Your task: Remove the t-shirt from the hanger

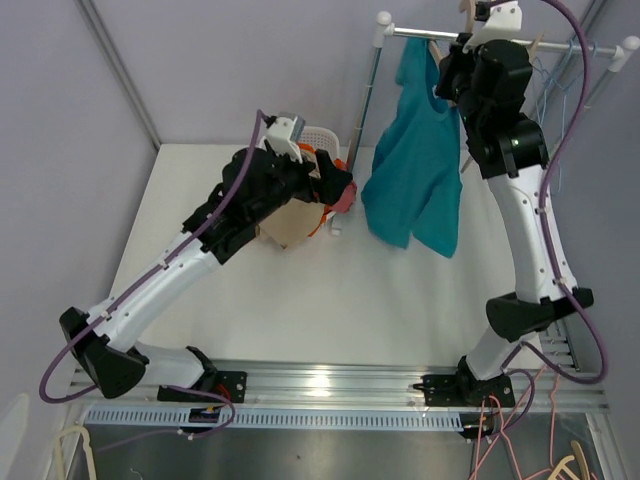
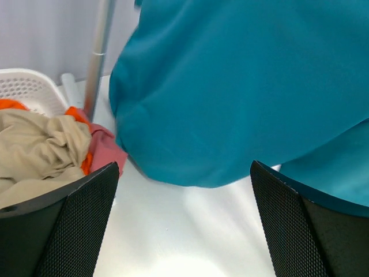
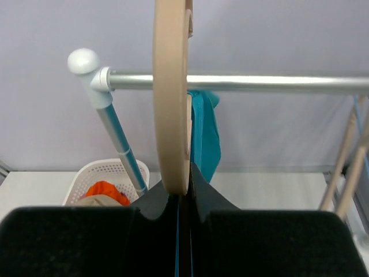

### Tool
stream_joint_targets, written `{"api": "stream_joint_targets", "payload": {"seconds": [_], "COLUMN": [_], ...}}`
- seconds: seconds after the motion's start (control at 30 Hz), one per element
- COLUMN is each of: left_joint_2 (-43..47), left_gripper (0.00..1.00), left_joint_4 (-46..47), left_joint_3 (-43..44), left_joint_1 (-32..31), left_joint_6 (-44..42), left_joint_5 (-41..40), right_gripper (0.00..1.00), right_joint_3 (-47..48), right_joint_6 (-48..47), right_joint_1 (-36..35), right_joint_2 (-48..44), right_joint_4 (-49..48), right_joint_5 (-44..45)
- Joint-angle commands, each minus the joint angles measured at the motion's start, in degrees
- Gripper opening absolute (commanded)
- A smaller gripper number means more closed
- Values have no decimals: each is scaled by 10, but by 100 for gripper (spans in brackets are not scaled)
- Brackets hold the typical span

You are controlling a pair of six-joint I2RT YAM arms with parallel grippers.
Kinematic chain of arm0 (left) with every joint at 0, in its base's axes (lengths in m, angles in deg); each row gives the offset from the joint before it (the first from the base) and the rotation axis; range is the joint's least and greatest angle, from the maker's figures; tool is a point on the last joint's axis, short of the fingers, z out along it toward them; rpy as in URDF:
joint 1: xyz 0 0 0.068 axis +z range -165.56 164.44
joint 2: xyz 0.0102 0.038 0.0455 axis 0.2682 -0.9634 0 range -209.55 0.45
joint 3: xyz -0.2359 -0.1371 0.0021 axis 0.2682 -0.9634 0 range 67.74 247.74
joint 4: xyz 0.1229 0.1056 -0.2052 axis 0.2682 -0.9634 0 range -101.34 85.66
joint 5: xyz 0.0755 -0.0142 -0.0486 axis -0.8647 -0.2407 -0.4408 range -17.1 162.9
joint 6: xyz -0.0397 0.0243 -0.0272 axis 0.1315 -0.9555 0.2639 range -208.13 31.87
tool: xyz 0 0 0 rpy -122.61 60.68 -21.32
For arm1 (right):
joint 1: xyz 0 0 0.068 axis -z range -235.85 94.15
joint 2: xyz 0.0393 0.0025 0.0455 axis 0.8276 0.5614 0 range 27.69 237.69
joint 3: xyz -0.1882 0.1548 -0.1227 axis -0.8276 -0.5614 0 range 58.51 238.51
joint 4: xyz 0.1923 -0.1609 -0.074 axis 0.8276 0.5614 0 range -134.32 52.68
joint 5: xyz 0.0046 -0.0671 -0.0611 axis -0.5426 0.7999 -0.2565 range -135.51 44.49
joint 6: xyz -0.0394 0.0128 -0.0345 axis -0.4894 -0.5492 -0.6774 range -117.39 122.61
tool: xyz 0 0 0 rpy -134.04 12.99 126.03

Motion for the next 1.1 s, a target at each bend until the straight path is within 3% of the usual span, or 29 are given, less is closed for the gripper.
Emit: {"api": "stream_joint_targets", "payload": {"seconds": [0.0,0.1,0.33,0.53,0.7,0.93,0.97,1.07], "left_joint_2": [42,61,103,119,88,-20,-27,-47], "left_gripper": [100,100,100,100,100,100,84,10], "left_joint_4": [116,198,442,519,585,550,537,470], "left_joint_3": [-37,-92,-247,-338,-370,-282,-262,-232], "left_joint_1": [-39,-85,-265,-360,-369,-353,-346,-332], "left_joint_6": [-72,-134,-281,-313,-305,-291,-278,-246], "left_joint_5": [-25,-27,-69,-63,-88,-187,-170,-119], "right_gripper": [0,0,0,0,0,0,0,0], "right_joint_3": [-55,-150,-280,-308,-320,-315,-308,-282], "right_joint_6": [27,82,250,282,270,279,282,288], "right_joint_1": [-14,-30,-55,-93,-122,-156,-158,-160], "right_joint_2": [-69,-137,-225,-242,-249,-250,-246,-229], "right_joint_4": [-43,-51,-71,-74,-81,-72,-58,-28], "right_joint_5": [66,108,158,210,210,226,230,257]}}
